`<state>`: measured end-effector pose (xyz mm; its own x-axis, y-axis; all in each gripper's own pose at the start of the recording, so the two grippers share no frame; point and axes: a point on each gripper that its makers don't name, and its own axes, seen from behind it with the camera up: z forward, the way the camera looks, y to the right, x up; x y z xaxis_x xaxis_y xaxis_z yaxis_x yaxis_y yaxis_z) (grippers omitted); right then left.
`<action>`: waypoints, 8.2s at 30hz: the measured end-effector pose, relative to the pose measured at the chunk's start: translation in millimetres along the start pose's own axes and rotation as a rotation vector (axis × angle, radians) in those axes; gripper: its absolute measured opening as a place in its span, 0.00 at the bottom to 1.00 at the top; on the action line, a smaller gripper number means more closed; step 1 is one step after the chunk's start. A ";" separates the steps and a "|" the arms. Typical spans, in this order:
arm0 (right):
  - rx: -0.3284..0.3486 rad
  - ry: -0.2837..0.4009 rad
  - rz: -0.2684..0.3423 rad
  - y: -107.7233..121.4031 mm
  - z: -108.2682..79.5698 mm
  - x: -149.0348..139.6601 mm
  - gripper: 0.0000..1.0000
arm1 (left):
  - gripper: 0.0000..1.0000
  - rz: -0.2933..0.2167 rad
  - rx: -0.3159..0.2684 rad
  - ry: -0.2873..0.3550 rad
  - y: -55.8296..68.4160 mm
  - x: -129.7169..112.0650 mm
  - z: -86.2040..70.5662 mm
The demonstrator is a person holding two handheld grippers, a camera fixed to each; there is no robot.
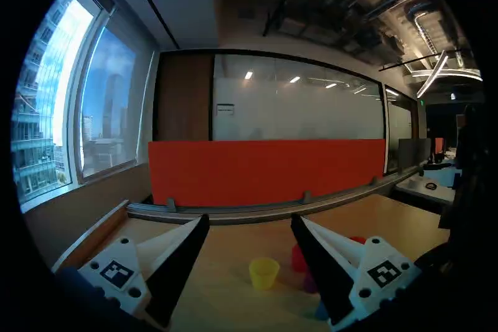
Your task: Pour water
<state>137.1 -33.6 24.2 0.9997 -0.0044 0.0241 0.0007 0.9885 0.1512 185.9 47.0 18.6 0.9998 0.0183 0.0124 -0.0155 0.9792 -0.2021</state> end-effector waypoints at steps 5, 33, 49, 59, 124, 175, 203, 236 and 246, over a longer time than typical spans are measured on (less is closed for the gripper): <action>0.029 -0.006 0.014 -3.4 -0.2 -0.2 0.99 | 0.97 -0.001 -0.047 -0.011 9.6 2.1 0.8; 0.478 -0.026 -0.014 -86.8 -36.2 8.3 0.99 | 0.97 0.026 -0.376 -0.002 73.6 20.4 -23.3; 0.542 -0.158 -0.088 -94.3 -43.7 -26.2 0.99 | 0.98 0.079 -0.470 -0.099 95.2 -11.6 -28.8; 0.550 -0.208 -0.183 -93.8 -46.7 -48.7 0.99 | 0.97 0.082 -0.523 -0.143 105.4 -31.0 -27.6; 0.616 -0.466 -0.202 -109.8 -32.1 -200.5 0.99 | 0.98 0.200 -0.656 -0.452 136.0 -226.1 -27.3; 0.668 -0.525 -0.288 -136.5 -12.6 -250.9 0.99 | 0.98 0.278 -0.766 -0.581 173.6 -273.9 9.8; 0.679 -0.529 -0.277 -142.0 -4.2 -256.7 0.99 | 0.86 0.267 -0.759 -0.584 177.7 -276.8 20.6; 0.656 -0.481 -0.217 -145.2 4.0 -232.7 0.89 | 0.86 0.252 -0.722 -0.544 171.4 -260.4 16.3; 0.639 -0.425 -0.230 -145.6 -1.6 -198.6 0.89 | 0.86 0.234 -0.702 -0.453 174.5 -214.9 10.5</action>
<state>-61.5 -176.5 -4.1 0.8815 -0.3814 0.2784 0.0626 0.6788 0.7317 -31.8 216.1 -9.1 0.8672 0.4283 0.2539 -0.0568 0.5918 -0.8041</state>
